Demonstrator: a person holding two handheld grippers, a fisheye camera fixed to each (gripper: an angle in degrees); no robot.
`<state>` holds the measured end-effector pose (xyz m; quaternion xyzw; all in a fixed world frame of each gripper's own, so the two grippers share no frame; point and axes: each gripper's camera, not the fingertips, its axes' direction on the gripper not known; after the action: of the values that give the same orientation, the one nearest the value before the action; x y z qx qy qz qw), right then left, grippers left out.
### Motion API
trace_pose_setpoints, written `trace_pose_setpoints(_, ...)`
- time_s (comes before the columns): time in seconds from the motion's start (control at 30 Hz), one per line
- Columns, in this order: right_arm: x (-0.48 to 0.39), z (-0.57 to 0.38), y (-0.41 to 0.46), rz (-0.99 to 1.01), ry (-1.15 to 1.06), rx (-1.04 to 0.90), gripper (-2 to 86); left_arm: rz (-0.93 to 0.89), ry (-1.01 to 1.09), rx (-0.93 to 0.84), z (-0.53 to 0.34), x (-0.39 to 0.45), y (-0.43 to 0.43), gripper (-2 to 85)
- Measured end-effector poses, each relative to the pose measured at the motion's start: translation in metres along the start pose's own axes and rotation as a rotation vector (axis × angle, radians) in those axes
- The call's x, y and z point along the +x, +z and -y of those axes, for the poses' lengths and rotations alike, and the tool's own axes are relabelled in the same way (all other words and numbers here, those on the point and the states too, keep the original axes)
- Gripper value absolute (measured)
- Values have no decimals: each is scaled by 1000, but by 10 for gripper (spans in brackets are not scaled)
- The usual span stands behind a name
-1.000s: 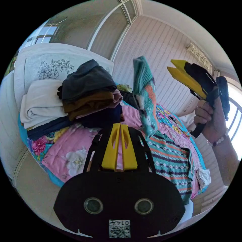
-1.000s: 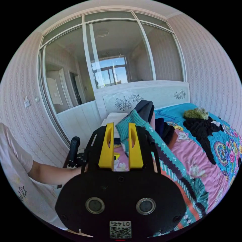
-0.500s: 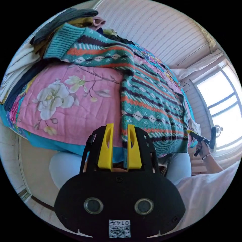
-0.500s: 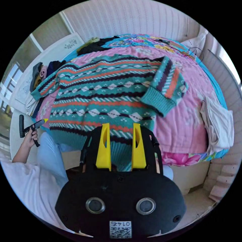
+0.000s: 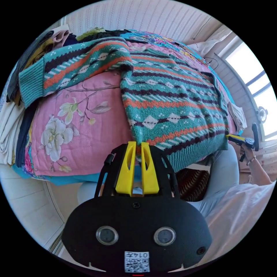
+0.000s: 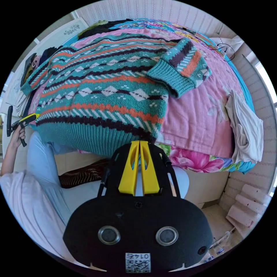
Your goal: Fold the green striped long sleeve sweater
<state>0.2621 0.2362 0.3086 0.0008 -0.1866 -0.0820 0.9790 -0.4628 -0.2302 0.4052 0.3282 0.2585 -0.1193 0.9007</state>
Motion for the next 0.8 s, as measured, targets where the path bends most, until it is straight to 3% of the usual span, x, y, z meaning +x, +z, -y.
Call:
trace_pose_setpoints(0.23,13,20,-32,-39,77,201,93,63,-4,8,5,31,-5,47)
trace_pose_setpoints(0.43,23,51,-32,-104,52,281,138,148,59,198,-8,72,-50,16)
trace_pose_setpoints(0.63,48,60,-9,-42,35,246,136,-91,323,240,65,166,-41,50)
trace_pose_setpoints(0.7,59,52,-11,-3,32,272,130,-259,436,232,113,231,-20,62)
trace_pose_setpoints(0.8,63,40,-12,-11,0,314,114,-354,527,165,170,318,21,91)
